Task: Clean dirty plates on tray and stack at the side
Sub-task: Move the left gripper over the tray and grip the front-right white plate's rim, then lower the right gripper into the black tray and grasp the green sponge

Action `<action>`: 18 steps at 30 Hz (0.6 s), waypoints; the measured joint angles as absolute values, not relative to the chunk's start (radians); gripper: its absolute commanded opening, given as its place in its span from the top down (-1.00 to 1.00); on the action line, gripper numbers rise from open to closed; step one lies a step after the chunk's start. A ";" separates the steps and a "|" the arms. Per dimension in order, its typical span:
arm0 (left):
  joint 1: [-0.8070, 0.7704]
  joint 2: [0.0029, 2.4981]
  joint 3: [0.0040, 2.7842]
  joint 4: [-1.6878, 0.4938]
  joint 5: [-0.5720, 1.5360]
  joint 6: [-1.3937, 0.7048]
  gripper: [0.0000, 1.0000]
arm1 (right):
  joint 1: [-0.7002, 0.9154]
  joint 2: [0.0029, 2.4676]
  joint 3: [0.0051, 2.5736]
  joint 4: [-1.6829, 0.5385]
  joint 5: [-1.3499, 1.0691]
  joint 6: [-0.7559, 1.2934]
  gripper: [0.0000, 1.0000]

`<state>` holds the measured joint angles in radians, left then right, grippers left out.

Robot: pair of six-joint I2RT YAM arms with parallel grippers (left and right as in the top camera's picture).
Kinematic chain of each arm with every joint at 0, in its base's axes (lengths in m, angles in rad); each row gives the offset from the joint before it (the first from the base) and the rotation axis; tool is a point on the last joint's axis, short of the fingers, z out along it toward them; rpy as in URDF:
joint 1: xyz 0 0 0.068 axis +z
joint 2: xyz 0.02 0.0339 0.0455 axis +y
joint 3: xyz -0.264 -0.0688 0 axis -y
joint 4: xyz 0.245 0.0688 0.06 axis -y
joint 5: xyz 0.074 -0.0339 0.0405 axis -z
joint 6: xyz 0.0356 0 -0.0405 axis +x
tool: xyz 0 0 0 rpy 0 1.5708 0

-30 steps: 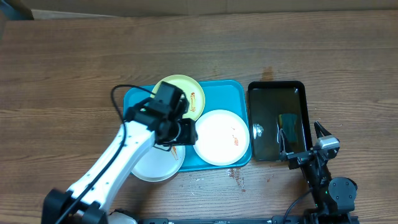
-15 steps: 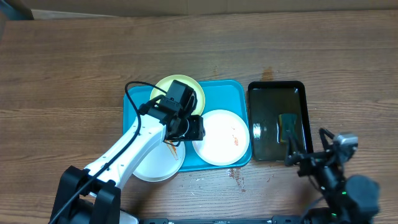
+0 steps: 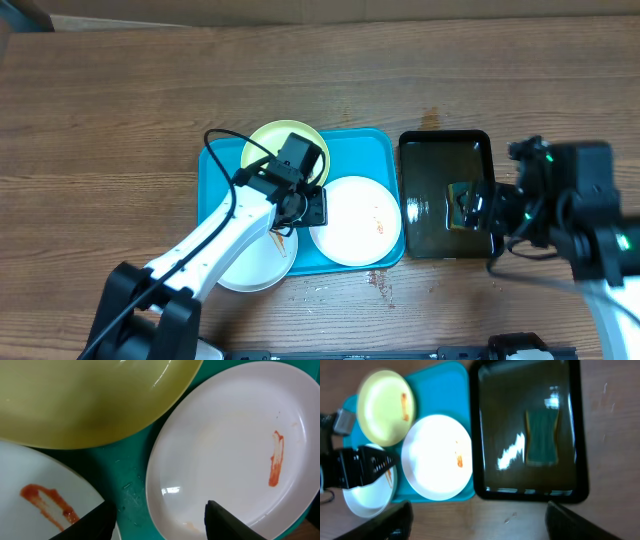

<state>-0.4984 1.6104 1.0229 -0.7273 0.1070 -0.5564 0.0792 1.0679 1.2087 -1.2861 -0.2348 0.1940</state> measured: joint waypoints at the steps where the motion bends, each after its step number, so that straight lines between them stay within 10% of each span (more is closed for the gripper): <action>1: -0.504 1.625 1.023 -0.717 0.103 -0.560 -0.05 | 0.079 1.105 1.208 -1.295 -0.237 0.191 -0.40; 10: -0.511 1.689 1.023 -0.641 0.088 -0.575 0.40 | 0.079 1.373 1.196 -1.290 -0.179 0.200 -0.53; 18: -0.531 1.689 1.023 -0.642 0.071 -0.576 0.38 | 0.081 1.500 1.181 -1.252 -0.102 0.213 -0.71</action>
<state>-0.5308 1.6890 1.0229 -0.6418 0.0708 -0.5762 0.0814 1.4998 1.1809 -1.2518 -0.1017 0.2134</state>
